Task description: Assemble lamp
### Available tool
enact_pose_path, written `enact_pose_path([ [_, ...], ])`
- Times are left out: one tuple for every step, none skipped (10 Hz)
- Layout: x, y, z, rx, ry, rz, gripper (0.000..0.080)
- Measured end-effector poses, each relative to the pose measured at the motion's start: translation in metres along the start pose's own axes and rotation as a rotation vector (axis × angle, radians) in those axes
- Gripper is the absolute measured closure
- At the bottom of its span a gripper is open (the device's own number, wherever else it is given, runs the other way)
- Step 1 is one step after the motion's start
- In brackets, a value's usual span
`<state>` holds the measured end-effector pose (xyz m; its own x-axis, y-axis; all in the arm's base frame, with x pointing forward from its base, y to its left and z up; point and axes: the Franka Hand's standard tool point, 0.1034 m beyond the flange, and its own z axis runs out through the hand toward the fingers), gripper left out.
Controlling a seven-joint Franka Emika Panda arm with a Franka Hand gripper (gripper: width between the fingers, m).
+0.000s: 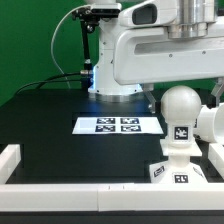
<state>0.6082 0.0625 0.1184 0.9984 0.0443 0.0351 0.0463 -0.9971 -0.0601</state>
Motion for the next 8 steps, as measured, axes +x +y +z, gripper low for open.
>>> enact_pose_path([
  [0.0,-0.0001,0.0,0.0,0.0,0.001,0.0101],
  [0.0002,0.0,-0.0002,0.0,0.0,0.001,0.0225],
  [0.0002,0.0,-0.0001,0.0,0.0,0.001,0.0226],
  [0.0002,0.0,-0.0001,0.0,0.0,0.001,0.0226],
  [0.0002,0.0,-0.0001,0.0,0.0,0.013,0.0226],
  [0.0006,-0.0002,0.0,0.0,0.005,0.018,0.0226],
  [0.0037,-0.0019,0.0001,-0.004,0.043,0.102,0.0226],
  [0.0034,-0.006,0.0006,-0.001,0.049,0.291,0.0226],
])
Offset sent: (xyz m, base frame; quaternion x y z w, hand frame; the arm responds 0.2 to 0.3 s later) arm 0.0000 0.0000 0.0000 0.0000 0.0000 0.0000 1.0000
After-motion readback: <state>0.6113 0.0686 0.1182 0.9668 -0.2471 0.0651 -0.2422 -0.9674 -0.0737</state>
